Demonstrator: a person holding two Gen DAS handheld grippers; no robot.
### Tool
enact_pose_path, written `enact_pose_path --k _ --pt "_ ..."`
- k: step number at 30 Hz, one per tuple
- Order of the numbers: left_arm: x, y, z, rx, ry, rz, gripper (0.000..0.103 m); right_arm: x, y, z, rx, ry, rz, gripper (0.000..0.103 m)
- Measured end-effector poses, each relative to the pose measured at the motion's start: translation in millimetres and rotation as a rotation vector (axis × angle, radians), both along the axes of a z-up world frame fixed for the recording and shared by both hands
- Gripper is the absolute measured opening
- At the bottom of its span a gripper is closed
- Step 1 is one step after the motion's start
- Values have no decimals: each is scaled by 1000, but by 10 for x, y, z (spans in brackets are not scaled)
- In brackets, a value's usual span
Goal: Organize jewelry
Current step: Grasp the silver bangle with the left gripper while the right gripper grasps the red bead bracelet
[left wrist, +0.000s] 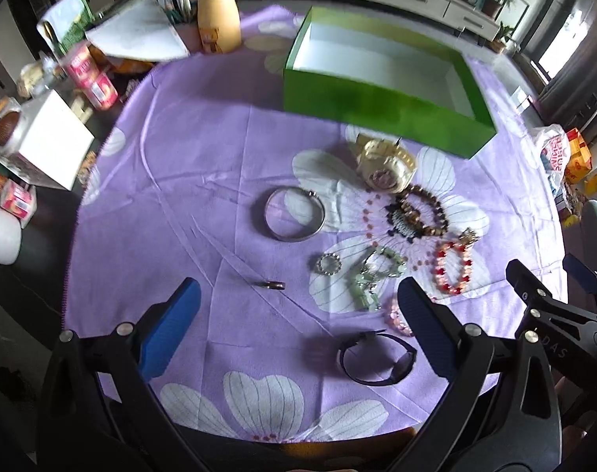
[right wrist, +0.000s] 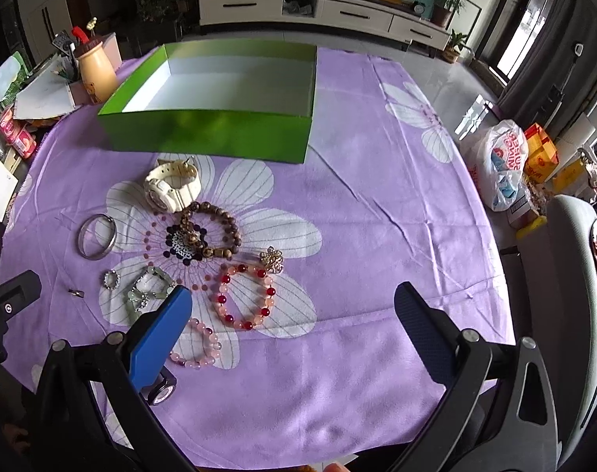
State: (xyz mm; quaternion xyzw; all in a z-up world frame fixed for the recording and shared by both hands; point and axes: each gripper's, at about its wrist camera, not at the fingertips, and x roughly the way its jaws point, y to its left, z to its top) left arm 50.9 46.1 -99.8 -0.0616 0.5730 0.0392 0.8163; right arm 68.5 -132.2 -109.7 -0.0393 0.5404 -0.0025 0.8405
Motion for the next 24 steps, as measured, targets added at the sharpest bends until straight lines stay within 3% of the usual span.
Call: enact_pose_path --k 5,10,14,17,24 --pt "209 43 -298 -14 55 -22 101 154 26 -261 4 90 -2 101" --pt "393 80 -426 -26 72 -33 100 255 43 -405 37 156 -3 92" --pt "539 96 -552 -68 122 -43 80 292 70 -460 41 182 1 77" --pt "630 73 -627 -62 141 -52 74 328 79 -538 63 225 -11 63" --pt "781 95 -753 -68 161 -43 69 418 36 -709 73 268 -33 58"
